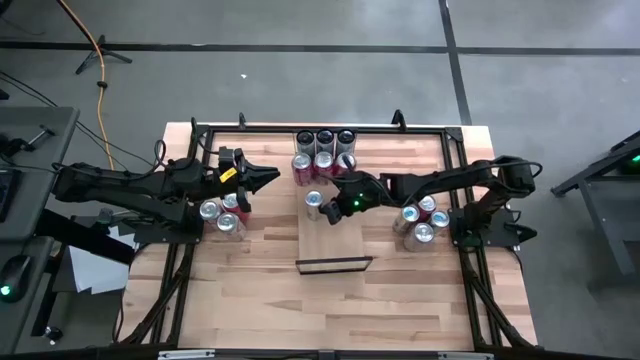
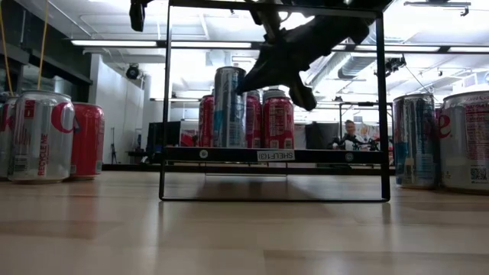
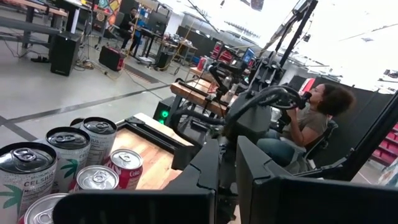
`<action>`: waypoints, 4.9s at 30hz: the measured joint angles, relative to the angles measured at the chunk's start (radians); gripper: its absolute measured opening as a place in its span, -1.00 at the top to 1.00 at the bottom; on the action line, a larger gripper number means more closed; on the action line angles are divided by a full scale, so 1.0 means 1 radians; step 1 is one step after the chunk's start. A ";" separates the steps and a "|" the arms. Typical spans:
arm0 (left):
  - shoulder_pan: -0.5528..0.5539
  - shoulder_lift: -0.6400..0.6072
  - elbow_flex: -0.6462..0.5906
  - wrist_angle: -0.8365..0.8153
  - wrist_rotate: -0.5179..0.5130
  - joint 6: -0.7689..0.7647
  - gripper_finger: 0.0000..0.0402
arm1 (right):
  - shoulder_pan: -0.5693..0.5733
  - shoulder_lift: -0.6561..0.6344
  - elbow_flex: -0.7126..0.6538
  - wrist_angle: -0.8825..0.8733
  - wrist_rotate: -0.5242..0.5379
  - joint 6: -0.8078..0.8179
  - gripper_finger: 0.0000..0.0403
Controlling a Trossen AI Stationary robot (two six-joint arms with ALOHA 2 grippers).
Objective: Place canned beverage on shelf
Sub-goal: Put the top left blue soda can on the shelf, then put the left blue soda can on the shelf aligned with the other blue soda cans
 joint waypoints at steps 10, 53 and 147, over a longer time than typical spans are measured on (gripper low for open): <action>0.000 0.000 0.000 0.000 0.000 0.000 1.00 | -0.038 0.000 0.000 0.033 0.044 0.000 1.00; 0.000 0.000 0.000 0.000 0.000 0.000 1.00 | 0.016 0.001 0.000 0.015 0.022 -0.045 1.00; 0.000 -0.025 0.000 -0.006 -0.045 0.042 1.00 | 0.003 0.185 0.000 0.281 0.236 0.167 1.00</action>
